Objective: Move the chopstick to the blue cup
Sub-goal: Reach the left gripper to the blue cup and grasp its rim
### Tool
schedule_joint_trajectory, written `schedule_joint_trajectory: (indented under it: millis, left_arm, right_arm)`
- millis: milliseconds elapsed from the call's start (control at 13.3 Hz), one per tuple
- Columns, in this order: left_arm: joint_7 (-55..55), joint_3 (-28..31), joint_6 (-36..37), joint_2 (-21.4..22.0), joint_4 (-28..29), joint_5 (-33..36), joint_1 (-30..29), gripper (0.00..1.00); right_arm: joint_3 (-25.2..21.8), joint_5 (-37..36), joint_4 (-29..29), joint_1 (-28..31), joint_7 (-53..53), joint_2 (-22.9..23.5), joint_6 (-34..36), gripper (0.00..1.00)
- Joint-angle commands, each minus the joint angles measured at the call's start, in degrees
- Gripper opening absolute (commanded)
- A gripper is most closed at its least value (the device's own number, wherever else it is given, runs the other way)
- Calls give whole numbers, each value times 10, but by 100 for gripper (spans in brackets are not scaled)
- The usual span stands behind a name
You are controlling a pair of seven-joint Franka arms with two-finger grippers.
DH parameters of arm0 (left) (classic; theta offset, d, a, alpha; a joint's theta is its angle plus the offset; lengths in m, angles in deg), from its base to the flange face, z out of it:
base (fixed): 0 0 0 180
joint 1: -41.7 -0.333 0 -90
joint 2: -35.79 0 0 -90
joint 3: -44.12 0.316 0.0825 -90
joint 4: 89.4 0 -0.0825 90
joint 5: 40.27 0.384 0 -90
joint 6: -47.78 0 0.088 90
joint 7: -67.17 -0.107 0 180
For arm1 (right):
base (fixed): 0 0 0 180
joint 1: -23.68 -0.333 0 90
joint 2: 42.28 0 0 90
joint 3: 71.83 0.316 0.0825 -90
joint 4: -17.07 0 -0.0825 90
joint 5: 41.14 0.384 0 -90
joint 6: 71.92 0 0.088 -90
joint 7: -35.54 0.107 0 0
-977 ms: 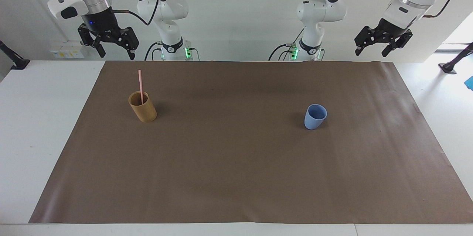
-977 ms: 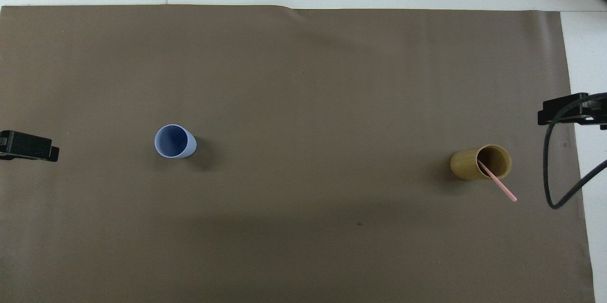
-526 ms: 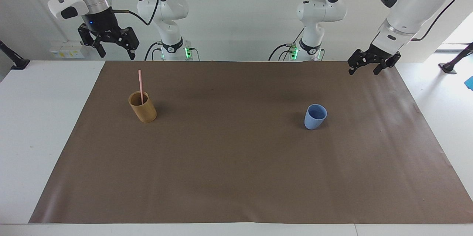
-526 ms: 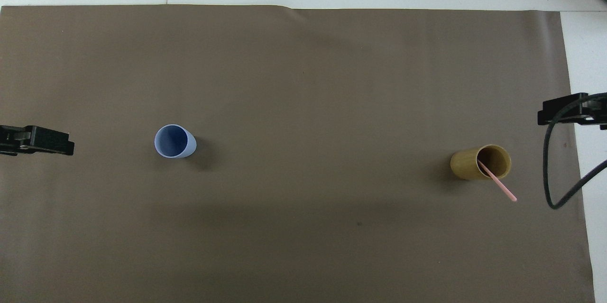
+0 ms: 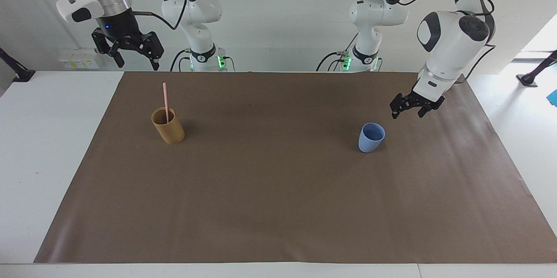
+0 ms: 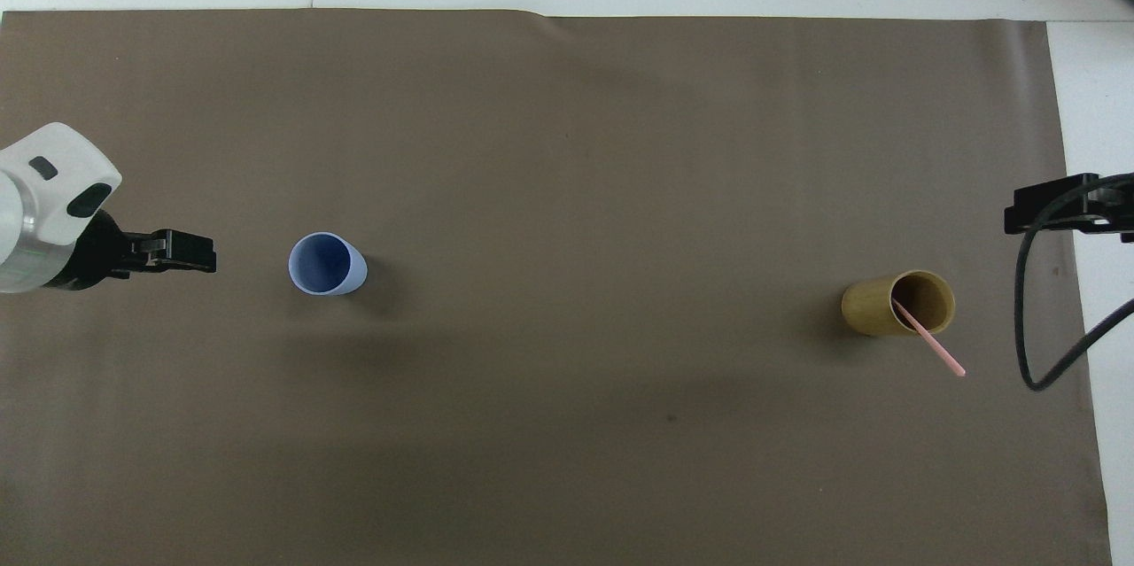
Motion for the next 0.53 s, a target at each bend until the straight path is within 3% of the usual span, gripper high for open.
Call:
schedule_joint_trajectory:
  millis: [0, 451]
  left_arm:
    - [14, 7, -53, -52, 3, -5, 27, 100]
    - [33, 6, -77, -62, 40, -5, 47, 100]
  right_arm:
    - [-1, 12, 15, 7, 2, -14, 3, 100]
    - [-1, 12, 19, 7, 1, -15, 1, 100]
